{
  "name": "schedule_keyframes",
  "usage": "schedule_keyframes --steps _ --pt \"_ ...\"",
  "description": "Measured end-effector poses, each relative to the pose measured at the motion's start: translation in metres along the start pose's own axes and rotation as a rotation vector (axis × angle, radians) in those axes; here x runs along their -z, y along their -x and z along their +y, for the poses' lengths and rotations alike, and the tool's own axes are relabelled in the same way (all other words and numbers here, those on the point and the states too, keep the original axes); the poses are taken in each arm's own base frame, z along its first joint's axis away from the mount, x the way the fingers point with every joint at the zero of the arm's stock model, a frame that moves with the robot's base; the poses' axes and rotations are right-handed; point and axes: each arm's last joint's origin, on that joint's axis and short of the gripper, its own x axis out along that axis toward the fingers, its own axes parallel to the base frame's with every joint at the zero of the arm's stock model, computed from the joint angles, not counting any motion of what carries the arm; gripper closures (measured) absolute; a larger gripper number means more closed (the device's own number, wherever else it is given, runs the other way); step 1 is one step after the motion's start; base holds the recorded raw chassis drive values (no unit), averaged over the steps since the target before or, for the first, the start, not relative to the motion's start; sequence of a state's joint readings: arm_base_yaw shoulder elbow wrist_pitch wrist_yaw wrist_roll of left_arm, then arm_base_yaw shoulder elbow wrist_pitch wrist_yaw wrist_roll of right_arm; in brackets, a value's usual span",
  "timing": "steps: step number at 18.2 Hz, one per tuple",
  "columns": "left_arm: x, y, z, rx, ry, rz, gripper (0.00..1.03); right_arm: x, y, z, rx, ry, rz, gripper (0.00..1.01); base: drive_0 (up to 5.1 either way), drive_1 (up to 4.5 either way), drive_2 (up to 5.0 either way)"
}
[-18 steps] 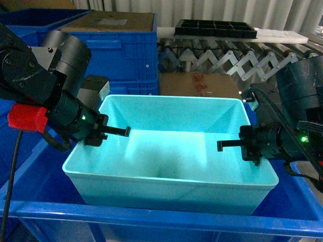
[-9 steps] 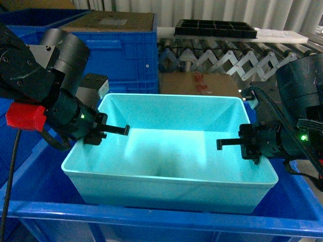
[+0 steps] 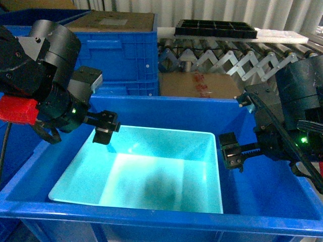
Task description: Stack blue boxes stably on right
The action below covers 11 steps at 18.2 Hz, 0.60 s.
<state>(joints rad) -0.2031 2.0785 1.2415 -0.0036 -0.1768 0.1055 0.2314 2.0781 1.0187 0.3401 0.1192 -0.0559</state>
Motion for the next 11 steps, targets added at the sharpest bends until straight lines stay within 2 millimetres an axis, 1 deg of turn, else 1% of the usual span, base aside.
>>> schedule_keyframes --steps 2,3,5,8,10,11 --pt "0.0 0.0 0.0 0.001 0.0 0.0 0.05 0.0 0.0 0.0 0.0 0.002 0.0 0.03 0.0 0.0 0.0" --pt "0.0 0.0 0.0 0.002 -0.002 0.005 0.03 0.0 0.0 0.0 0.0 0.002 0.0 0.03 0.0 0.0 0.0" --pt "-0.002 0.0 -0.001 0.016 0.001 -0.008 0.06 -0.001 0.0 0.0 0.001 -0.001 -0.009 0.03 0.0 0.0 0.0" --pt "-0.015 0.006 0.003 0.034 0.018 -0.048 0.05 -0.007 0.002 -0.002 0.003 -0.01 -0.034 0.03 0.0 0.0 0.0" --pt "-0.026 0.014 0.008 0.035 0.042 -0.089 0.05 -0.018 0.006 -0.003 -0.007 -0.017 -0.07 0.03 0.0 0.0 0.0" --pt "-0.035 0.022 0.012 0.047 0.053 -0.117 0.05 -0.027 0.011 -0.004 -0.016 -0.02 -0.102 0.03 0.0 0.0 0.0"
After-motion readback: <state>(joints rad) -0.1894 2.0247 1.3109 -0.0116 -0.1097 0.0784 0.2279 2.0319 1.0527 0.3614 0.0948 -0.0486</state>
